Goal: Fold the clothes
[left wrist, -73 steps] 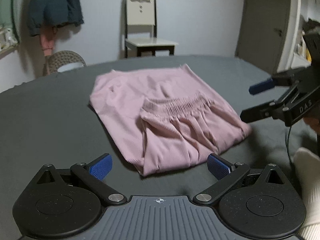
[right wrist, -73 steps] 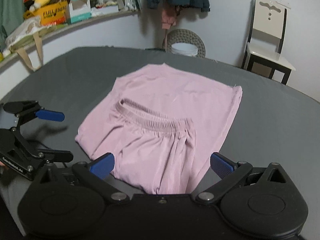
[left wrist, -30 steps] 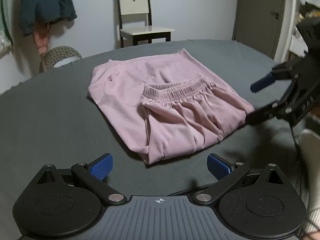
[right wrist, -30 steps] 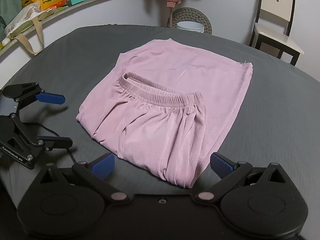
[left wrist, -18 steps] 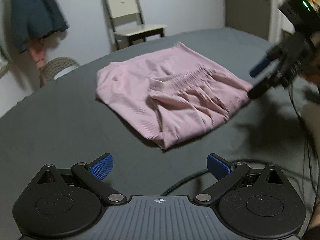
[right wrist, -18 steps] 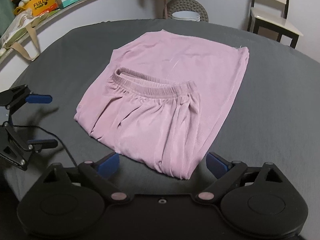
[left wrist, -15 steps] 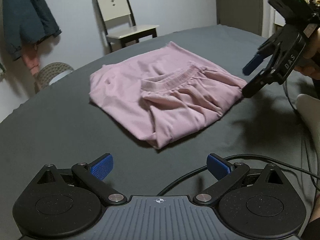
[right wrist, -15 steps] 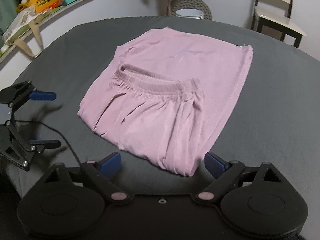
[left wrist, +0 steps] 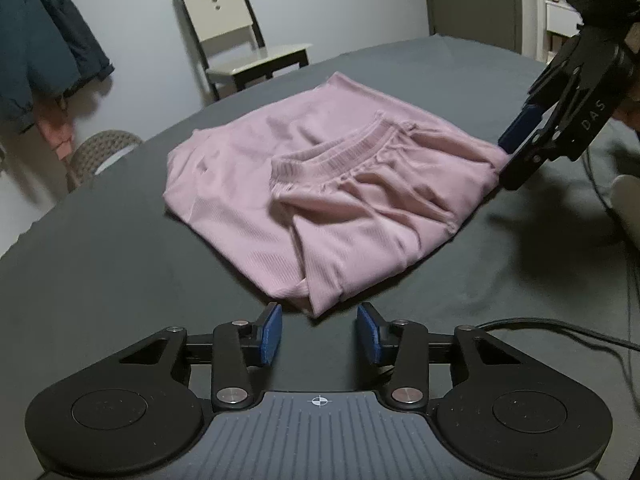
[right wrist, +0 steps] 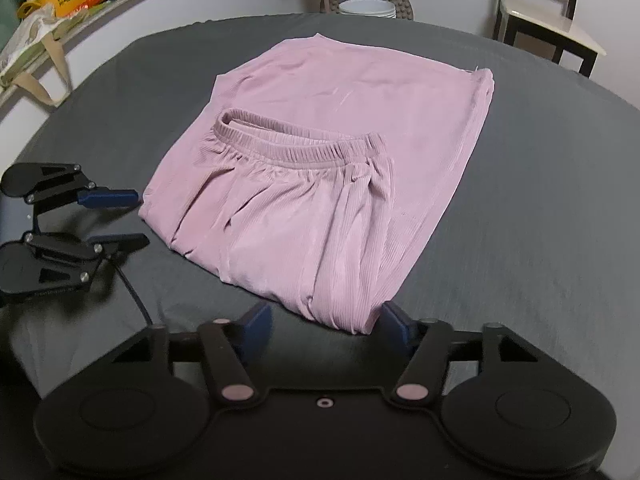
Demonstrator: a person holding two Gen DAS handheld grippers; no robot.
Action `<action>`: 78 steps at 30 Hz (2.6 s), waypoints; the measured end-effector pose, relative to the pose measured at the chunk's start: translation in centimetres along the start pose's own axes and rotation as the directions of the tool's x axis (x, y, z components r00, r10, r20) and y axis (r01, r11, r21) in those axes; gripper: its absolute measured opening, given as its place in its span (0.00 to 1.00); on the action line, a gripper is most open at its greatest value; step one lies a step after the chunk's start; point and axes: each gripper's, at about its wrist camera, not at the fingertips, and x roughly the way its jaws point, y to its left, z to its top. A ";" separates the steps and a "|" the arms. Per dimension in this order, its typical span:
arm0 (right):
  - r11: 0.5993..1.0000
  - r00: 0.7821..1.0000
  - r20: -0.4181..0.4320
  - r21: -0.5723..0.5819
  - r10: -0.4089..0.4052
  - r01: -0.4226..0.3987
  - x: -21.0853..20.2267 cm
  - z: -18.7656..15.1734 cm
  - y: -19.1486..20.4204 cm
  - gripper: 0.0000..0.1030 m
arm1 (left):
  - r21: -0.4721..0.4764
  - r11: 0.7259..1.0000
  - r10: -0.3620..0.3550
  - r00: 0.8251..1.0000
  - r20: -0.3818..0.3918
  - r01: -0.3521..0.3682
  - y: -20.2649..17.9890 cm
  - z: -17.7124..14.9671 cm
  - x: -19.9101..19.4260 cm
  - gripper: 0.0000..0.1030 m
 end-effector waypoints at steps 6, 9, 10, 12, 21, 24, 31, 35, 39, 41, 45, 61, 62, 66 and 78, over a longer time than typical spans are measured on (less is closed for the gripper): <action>1.000 1.000 -0.019 0.003 -0.007 0.007 0.4 0.1 -0.1 0.35 | -0.007 1.000 0.006 1.000 0.011 -0.006 -0.2 0.2 0.3 0.27; 1.000 1.000 -0.017 0.014 -0.005 0.006 0.4 0.1 -0.3 0.31 | -0.009 1.000 -0.001 1.000 0.013 0.001 -0.4 0.3 0.6 0.17; 1.000 1.000 -0.016 0.014 -0.004 0.005 0.4 0.1 -0.3 0.30 | -0.005 1.000 0.000 1.000 0.013 0.000 -0.5 0.3 0.5 0.11; 1.000 1.000 -0.013 0.011 -0.004 0.004 0.4 0.0 -0.3 0.18 | 0.013 1.000 0.012 1.000 0.010 -0.012 -0.8 0.3 0.4 0.03; 0.995 0.998 -0.004 -0.084 -0.057 0.056 0.1 0.1 0.1 0.08 | 0.069 0.990 0.122 0.993 0.003 -0.121 -0.4 0.3 -0.9 0.01; 0.993 0.997 -0.009 -0.091 -0.070 0.069 -0.2 0.2 -0.4 0.07 | 0.061 0.988 0.144 0.990 0.009 -0.144 0.1 0.2 -1.5 0.01; 0.994 0.995 -0.071 -0.086 -0.074 0.068 0.4 0.3 -1.3 0.06 | 0.078 0.984 0.160 0.987 -0.019 -0.158 0.5 -0.2 -0.7 0.01; 0.990 0.993 -0.070 -0.105 -0.098 0.090 0.1 0.5 -1.4 0.06 | 0.070 0.976 0.208 0.978 -0.003 -0.207 0.9 0.0 -0.7 0.01; 0.981 0.990 -0.049 -0.151 -0.133 0.124 -0.7 0.3 -1.0 0.05 | 0.044 0.972 0.228 0.973 0.023 -0.229 1.5 0.3 -1.4 0.01; 0.975 0.986 -0.069 -0.170 -0.155 0.141 -0.2 0.1 -0.9 0.04 | 0.056 0.972 0.230 0.973 0.001 -0.230 1.5 0.0 -0.9 0.01; 0.966 0.981 -0.092 -0.212 -0.173 0.151 0.3 0.1 -0.4 0.03 | 0.083 0.971 0.229 0.973 -0.034 -0.225 1.4 -0.2 -0.4 0.01; 0.959 0.977 -0.054 -0.206 -0.208 0.193 -0.3 -0.2 0.0 0.41 | 0.091 0.966 0.250 0.964 -0.089 -0.242 1.9 -1.0 -0.6 0.02; 0.953 0.977 -0.026 -0.226 -0.213 0.202 -0.8 -0.3 0.6 0.45 | 0.096 0.964 0.254 0.963 -0.085 -0.246 2.0 -1.0 -0.9 0.03; 0.899 0.967 0.108 -0.355 -0.233 0.256 -2.5 -1.1 4.4 0.63 | 0.081 0.965 0.251 0.968 -0.027 -0.248 2.4 -0.9 -2.0 0.03; 0.627 0.926 0.311 -0.683 -0.216 0.375 1.7 -5.1 12.7 0.77 | -0.061 0.989 0.137 0.990 0.033 -0.135 2.9 0.0 -2.5 0.04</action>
